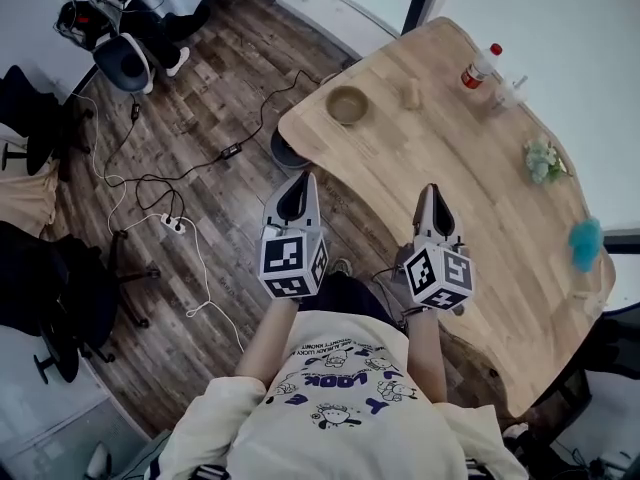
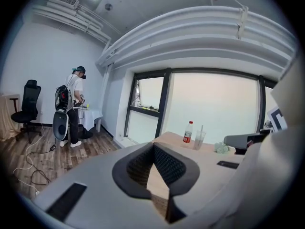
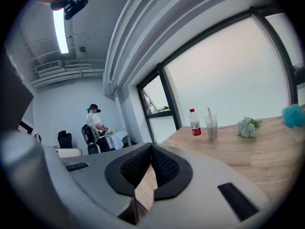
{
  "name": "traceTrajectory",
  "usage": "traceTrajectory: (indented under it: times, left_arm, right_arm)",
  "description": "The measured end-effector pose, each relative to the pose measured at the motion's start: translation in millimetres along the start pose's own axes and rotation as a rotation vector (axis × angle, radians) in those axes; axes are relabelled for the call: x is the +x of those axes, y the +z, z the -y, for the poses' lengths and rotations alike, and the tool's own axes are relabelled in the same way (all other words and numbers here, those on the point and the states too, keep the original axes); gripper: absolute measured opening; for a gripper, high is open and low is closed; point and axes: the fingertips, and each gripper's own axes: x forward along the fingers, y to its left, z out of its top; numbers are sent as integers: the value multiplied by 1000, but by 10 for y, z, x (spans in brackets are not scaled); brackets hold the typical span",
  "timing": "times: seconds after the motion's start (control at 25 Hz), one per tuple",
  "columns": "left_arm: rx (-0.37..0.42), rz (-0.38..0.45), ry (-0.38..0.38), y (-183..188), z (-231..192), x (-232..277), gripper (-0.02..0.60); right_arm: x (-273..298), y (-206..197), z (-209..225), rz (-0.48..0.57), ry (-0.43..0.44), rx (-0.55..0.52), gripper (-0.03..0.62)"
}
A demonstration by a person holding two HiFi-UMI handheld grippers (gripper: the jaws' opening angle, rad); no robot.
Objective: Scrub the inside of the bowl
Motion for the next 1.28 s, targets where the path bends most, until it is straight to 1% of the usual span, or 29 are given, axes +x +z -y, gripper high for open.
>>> traceTrajectory:
  times: [0.16, 0.4, 0.64, 0.84, 1.12, 1.2, 1.28]
  left_arm:
    - [-7, -17, 18, 10, -76, 122, 28]
    - [-21, -49, 19, -4, -170, 458, 29]
    - [-32, -65, -2, 96, -295, 967, 29]
    - [-37, -103, -30, 98, -383, 1393, 29]
    - [-36, -170, -60, 133, -631, 1913, 29]
    - [-60, -198, -68, 86, -689, 2014, 29]
    - [-120, -222, -82, 25, -732, 2095, 29]
  right_arm:
    - [138, -32, 43, -25, 3, 8, -5]
    - [401, -6, 144, -34, -27, 4, -5]
    - [778, 88, 285, -25, -73, 2, -3]
    - [1152, 88, 425, -31, -131, 23, -3]
    - [1683, 90, 463, -65, -192, 19, -4]
    - [1793, 62, 485, -80, -209, 21, -3]
    - [1887, 27, 512, -95, -223, 22, -3]
